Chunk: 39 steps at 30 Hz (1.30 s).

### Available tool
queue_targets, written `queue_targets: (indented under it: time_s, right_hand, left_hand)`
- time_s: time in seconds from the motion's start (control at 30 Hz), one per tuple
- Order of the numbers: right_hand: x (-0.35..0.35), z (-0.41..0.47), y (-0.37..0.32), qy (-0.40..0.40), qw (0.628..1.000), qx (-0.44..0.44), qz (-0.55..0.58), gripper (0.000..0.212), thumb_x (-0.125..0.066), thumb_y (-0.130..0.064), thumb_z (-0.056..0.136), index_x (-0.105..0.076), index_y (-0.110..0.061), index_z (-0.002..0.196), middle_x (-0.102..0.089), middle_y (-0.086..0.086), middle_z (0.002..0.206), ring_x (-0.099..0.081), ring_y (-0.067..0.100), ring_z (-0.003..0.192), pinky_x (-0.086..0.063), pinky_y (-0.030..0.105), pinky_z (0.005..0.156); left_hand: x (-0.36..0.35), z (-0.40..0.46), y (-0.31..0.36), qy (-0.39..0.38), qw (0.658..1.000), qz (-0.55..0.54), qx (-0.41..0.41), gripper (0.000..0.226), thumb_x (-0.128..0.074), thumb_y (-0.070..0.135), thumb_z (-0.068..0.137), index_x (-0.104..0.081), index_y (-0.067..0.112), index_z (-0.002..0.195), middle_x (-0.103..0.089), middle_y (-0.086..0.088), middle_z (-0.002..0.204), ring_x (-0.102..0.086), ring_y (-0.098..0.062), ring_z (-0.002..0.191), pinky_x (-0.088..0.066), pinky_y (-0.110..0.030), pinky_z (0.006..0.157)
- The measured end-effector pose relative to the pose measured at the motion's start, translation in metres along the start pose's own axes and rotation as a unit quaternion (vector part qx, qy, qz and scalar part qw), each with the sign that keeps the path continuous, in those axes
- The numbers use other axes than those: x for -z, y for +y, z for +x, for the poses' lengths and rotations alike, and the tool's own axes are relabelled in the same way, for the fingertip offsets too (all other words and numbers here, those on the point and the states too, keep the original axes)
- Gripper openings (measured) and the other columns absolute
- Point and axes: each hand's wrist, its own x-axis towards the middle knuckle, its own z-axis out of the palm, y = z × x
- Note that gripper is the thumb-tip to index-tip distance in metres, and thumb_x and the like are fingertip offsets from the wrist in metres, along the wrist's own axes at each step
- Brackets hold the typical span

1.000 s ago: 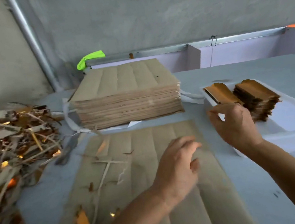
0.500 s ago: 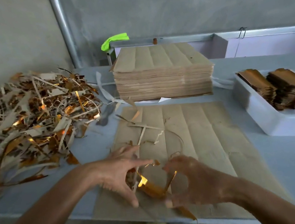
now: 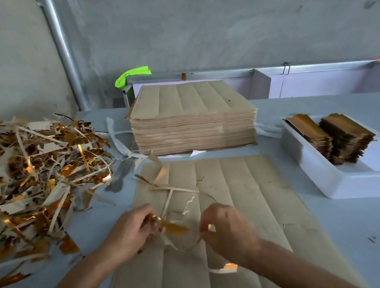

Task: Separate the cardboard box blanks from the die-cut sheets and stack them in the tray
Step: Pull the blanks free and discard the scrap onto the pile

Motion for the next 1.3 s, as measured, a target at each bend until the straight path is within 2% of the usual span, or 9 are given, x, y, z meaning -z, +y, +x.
queue_targets:
  time_s: [0.13,0.4,0.53,0.63,0.73,0.87,1.07,1.2,1.3]
  right_hand:
    - [0.018,0.050,0.000,0.068,0.996,-0.043,0.043,0.021,-0.057,-0.022,0.092,-0.071,-0.012,0.103,-0.064,0.008,0.114,-0.060,0.022,0.101,-0.047,0.027,0.085]
    - [-0.010,0.115,-0.002,-0.100,0.987,-0.123,0.010,0.090,-0.070,-0.051,0.077,-0.022,-0.020,0.145,-0.026,0.017,0.147,-0.025,0.037,0.135,-0.032,0.047,0.108]
    - [-0.040,0.113,-0.025,-0.131,0.988,-0.032,-0.072,0.054,-0.057,-0.041,0.089,-0.045,-0.013,0.134,-0.046,0.017,0.132,-0.043,0.037,0.123,-0.037,0.043,0.102]
    - [-0.050,0.108,-0.039,-0.089,0.991,0.039,-0.092,0.027,-0.050,-0.020,0.091,-0.056,-0.007,0.114,-0.058,0.015,0.115,-0.055,0.031,0.108,-0.041,0.032,0.084]
    - [-0.047,0.106,-0.036,-0.057,0.994,-0.052,0.079,0.019,-0.053,-0.009,0.088,-0.066,-0.002,0.101,-0.064,0.012,0.097,-0.061,0.022,0.092,-0.043,0.027,0.072]
    - [-0.035,0.098,-0.042,-0.042,0.931,-0.171,0.319,0.022,-0.048,0.003,0.086,-0.065,-0.007,0.076,-0.064,0.010,0.081,-0.062,0.018,0.077,-0.051,0.027,0.070]
    - [-0.032,0.080,-0.071,-0.044,0.998,0.045,-0.023,0.048,-0.041,-0.009,0.095,-0.032,0.001,0.141,-0.047,0.022,0.134,-0.045,0.033,0.123,-0.034,0.037,0.105]
    - [-0.030,0.068,-0.072,-0.038,0.972,0.090,-0.212,0.045,-0.044,-0.020,0.096,-0.039,0.000,0.136,-0.041,0.018,0.138,-0.033,0.034,0.125,-0.028,0.043,0.106]
    - [-0.024,0.054,-0.068,-0.023,0.980,0.120,-0.160,0.043,-0.051,-0.017,0.093,-0.044,-0.003,0.134,-0.032,0.020,0.141,-0.027,0.036,0.127,-0.027,0.047,0.105]
  left_hand:
    - [0.001,0.018,0.001,0.075,0.975,-0.127,0.165,0.017,-0.050,0.005,0.094,-0.053,0.004,0.077,-0.060,-0.005,0.055,-0.055,-0.015,0.039,-0.041,-0.022,0.036]
    - [-0.004,0.038,-0.002,0.163,0.915,-0.185,0.319,0.008,-0.046,0.001,0.095,-0.048,0.006,0.088,-0.057,-0.016,0.082,-0.059,-0.023,0.054,-0.044,-0.025,0.031]
    - [-0.007,0.039,0.008,0.089,0.895,-0.285,0.332,0.017,-0.060,0.006,0.089,-0.051,0.012,0.102,-0.063,-0.014,0.097,-0.066,-0.031,0.080,-0.059,-0.043,0.062]
    - [-0.010,0.039,0.024,0.057,0.862,-0.378,0.332,0.011,-0.060,0.018,0.091,-0.055,0.016,0.100,-0.064,-0.009,0.096,-0.064,-0.022,0.083,-0.054,-0.029,0.051]
    - [-0.010,0.041,0.030,0.066,0.828,-0.434,0.349,0.016,-0.054,0.029,0.095,-0.056,0.013,0.099,-0.064,-0.012,0.094,-0.062,-0.024,0.079,-0.053,-0.033,0.056]
    - [-0.008,0.045,0.038,0.050,0.796,-0.465,0.385,0.018,-0.061,0.029,0.091,-0.061,0.012,0.094,-0.064,-0.012,0.082,-0.060,-0.024,0.068,-0.054,-0.034,0.054]
    - [0.012,0.055,0.050,0.039,0.744,-0.523,0.415,0.022,-0.067,0.021,0.083,-0.065,0.002,0.071,-0.066,-0.013,0.057,-0.061,-0.025,0.060,-0.045,-0.029,0.052]
    - [0.014,0.059,0.043,0.034,0.756,-0.510,0.409,0.023,-0.058,0.002,0.087,-0.056,0.001,0.064,-0.058,-0.012,0.046,-0.054,-0.019,0.032,-0.041,-0.019,0.032]
    - [0.009,0.062,0.035,0.049,0.787,-0.464,0.405,0.019,-0.056,-0.001,0.088,-0.058,-0.001,0.070,-0.059,-0.018,0.061,-0.057,-0.026,0.050,-0.038,-0.018,0.030]
